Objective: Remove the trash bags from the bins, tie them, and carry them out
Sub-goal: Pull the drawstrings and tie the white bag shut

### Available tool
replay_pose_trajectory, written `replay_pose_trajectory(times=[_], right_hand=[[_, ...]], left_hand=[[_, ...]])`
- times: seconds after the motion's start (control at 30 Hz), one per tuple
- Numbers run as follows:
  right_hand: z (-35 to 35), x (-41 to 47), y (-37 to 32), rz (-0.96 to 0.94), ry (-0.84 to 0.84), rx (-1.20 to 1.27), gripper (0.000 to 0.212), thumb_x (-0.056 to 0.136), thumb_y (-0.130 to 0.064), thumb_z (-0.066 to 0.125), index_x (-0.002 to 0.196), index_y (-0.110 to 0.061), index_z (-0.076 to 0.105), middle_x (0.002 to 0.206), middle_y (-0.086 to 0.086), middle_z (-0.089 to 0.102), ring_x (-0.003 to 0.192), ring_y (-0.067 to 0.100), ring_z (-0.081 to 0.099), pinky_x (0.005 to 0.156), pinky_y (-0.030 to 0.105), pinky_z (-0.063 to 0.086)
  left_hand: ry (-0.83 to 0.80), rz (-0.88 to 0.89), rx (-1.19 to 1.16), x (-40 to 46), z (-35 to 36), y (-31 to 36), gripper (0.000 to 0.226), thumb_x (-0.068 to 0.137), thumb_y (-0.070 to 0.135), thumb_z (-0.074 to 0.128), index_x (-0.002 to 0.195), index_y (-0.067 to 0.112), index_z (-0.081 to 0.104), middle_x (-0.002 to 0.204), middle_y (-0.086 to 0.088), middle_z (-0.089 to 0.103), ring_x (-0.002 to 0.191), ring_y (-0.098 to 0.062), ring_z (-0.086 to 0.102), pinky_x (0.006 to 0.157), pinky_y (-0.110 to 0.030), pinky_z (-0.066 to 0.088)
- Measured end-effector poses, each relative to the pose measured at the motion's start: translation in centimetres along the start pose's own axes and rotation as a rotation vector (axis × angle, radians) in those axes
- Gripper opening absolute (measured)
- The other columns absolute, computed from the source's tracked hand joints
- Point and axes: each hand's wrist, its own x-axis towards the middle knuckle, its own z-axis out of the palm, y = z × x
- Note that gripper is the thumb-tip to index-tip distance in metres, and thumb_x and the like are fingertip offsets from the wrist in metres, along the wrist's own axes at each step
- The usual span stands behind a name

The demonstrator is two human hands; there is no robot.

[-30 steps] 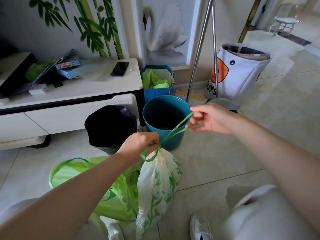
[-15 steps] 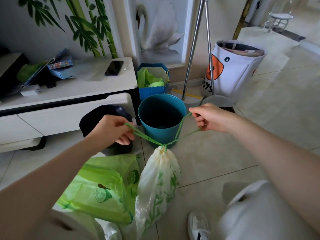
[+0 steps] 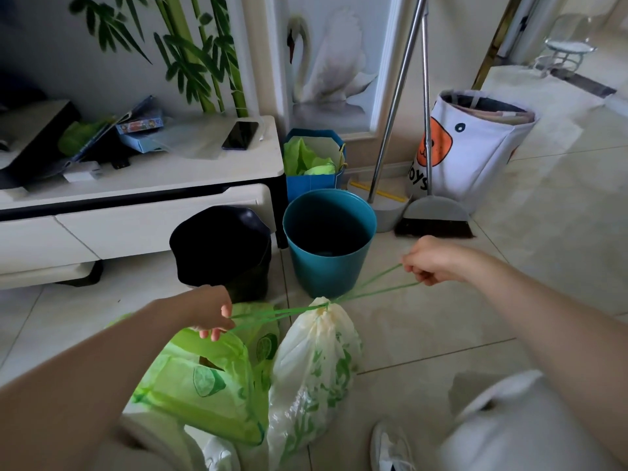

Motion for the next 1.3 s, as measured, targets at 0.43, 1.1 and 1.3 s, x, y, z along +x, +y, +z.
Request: replay_pose_trajectory(times=[0.43,1.1,1.3], right_hand=[[-3.9,0.6,-2.9,-0.208,0.532,0.416,0.029,0.095,-0.024,0.049,0.075,-0.005,0.058,0.076,0.011,0.055,0.05,0.021,0.052,0.073,0.043,0.055],[-2.3,2.2,-1.1,-0.306,0.448,0.127,0.024,0.091,-0.016,0.057,0.068,-0.019,0.062,0.083,0.01,0.069,0.086,0.031,0.068,0.087,0.05,0.055],[-0.8,1.0,-2.1,-0.372,0.359,-0.133,0.018,0.091,-0.021,0.058,0.102,-0.013,0.07,0.102,0.002,0.063,0.096,0.021,0.058,0.083,0.029,0.044]], left_hand=[[0.144,0.219,-0.415,-2.7,-5.8,3.3,0.015,0.089,0.02,0.064,0.077,0.014,0.071,0.074,0.003,0.077,0.07,-0.009,0.071,0.066,-0.023,0.056],[0.298,0.091,-0.667,-0.1,-5.2,3.7,0.015,0.089,0.017,0.064,0.08,0.006,0.07,0.071,-0.004,0.075,0.064,-0.018,0.066,0.064,-0.03,0.053],[0.303,0.074,-0.762,-0.2,-5.0,2.9,0.011,0.089,0.015,0.064,0.083,0.007,0.069,0.076,-0.007,0.075,0.064,-0.017,0.065,0.065,-0.03,0.054]])
